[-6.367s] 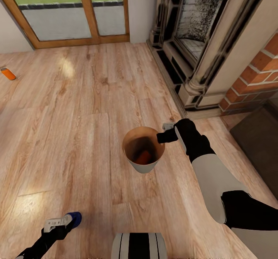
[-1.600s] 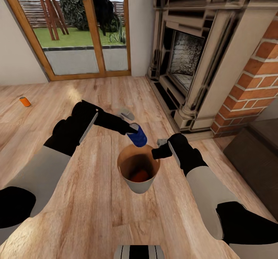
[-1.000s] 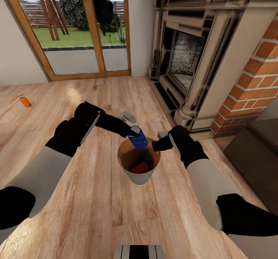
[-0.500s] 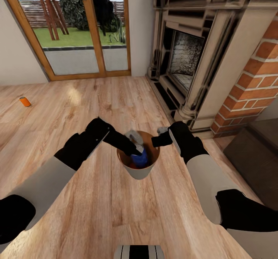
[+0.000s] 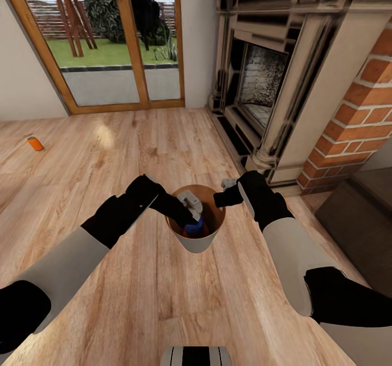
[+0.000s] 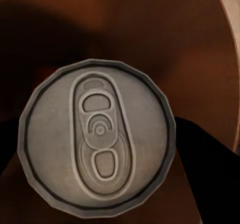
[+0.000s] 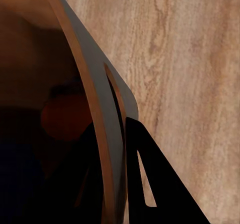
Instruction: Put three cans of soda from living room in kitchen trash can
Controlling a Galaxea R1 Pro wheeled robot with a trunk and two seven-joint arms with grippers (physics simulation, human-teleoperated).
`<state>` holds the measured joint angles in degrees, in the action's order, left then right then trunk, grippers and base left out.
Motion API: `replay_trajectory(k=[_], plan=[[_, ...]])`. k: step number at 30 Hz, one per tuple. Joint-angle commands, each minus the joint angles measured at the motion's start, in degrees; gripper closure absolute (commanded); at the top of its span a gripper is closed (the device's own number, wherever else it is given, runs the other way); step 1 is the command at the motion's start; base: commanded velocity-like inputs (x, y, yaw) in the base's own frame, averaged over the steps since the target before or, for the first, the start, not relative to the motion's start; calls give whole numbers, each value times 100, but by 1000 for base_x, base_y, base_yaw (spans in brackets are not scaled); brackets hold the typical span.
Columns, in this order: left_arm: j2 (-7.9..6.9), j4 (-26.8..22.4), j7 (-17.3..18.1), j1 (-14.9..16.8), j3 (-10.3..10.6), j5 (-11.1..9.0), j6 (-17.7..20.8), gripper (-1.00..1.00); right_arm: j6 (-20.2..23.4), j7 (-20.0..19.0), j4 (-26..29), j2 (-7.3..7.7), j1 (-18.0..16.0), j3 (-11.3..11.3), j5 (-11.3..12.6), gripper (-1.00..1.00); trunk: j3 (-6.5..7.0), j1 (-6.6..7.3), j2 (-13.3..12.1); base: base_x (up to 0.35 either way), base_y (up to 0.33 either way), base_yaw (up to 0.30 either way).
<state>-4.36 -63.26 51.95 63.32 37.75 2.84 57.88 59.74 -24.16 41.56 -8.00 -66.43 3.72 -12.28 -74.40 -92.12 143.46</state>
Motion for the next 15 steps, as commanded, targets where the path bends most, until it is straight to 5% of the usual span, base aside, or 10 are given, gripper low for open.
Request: replay_trajectory(k=[1,10,11,15], plan=[[1,2,-22,-1,1,-11,4,100,26,-45,1,-3,-2,-7,165,100,1,1,0,0,0,0],[5,13,-152,-4,4,-11,4,100,26,-45,1,-1,-2,5,165,100,1,1,0,0,0,0],[5,13,-157,-4,4,-11,4,-100,26,-45,1,-1,-2,5,165,100,1,1,0,0,0,0],[-4,16,-174,-4,4,-11,-1,-100,26,-45,1,0,-2,6,165,100,1,1,0,0,0,0]])
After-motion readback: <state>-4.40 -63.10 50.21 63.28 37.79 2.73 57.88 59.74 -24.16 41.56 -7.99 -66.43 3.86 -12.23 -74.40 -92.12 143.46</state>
